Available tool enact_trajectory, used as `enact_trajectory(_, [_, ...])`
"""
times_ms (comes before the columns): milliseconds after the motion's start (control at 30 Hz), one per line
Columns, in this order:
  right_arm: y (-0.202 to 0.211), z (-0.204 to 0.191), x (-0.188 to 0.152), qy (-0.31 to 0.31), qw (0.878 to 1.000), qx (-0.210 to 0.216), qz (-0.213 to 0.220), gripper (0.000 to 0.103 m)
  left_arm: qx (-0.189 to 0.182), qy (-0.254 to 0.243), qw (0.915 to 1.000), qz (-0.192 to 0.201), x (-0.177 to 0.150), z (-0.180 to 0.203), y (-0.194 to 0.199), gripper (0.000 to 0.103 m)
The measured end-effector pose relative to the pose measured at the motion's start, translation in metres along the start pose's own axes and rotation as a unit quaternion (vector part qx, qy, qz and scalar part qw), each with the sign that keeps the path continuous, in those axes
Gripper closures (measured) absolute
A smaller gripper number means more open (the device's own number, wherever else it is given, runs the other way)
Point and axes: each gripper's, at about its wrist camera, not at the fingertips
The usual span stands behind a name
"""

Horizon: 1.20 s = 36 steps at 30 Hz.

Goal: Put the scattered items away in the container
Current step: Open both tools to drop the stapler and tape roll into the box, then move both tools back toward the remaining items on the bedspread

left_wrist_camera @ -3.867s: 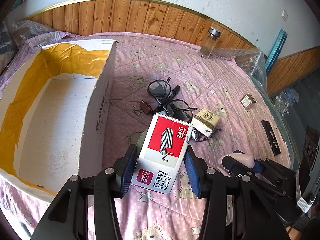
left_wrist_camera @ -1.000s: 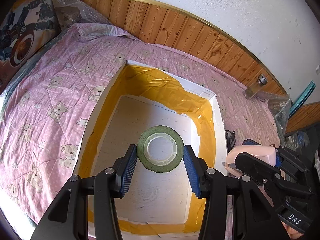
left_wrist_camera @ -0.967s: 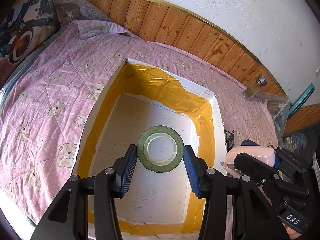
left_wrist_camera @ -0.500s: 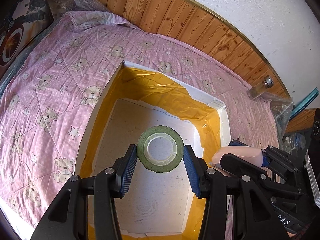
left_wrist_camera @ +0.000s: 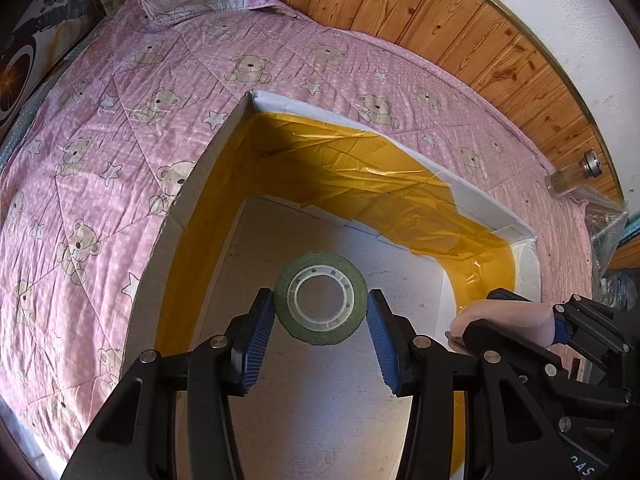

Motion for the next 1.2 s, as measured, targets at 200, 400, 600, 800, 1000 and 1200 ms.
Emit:
enact_trajectory(200, [-0.013,-0.002,0.005,0.005,0.999,-0.043,-0.011,0.072,0.040,0.000,0.9991,-0.014,0.015,-0.003,-0.024,0.054])
enact_trajectory(400, [0.001,-0.002,-0.003,-0.013,0.999,-0.045,0.015,0.069,0.076,-0.021,0.9966,-0.022,0.011,0.003,-0.034,0.047])
enact_trajectory(600, [0.023,-0.008,-0.031,-0.026,0.999,-0.018,0.036,0.068,0.091,-0.030,0.9954,-0.007,-0.007,0.008,-0.015,0.045])
enact_trajectory(800, [0.048,-0.031,-0.077,-0.024,0.997,0.019,0.070,0.063,0.101,-0.049,0.9936,0.013,-0.041,0.018,0.013,0.045])
enact_trajectory(1000, [0.058,-0.052,-0.126,-0.029,0.994,0.043,0.099,0.062,0.109,-0.065,0.9913,0.035,-0.081,0.034,0.035,0.043])
enact_trajectory(1200, [0.069,-0.059,-0.175,-0.050,0.986,0.073,0.143,0.062,0.114,-0.074,0.9893,0.054,-0.122,0.039,0.052,0.042])
Point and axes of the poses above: each gripper's, at about its wrist camera, not at the fingertips, and y roughly against the way its jaws point, z to its right, x to its top, and after that the axes turned 15 degrees about -z, right-handed
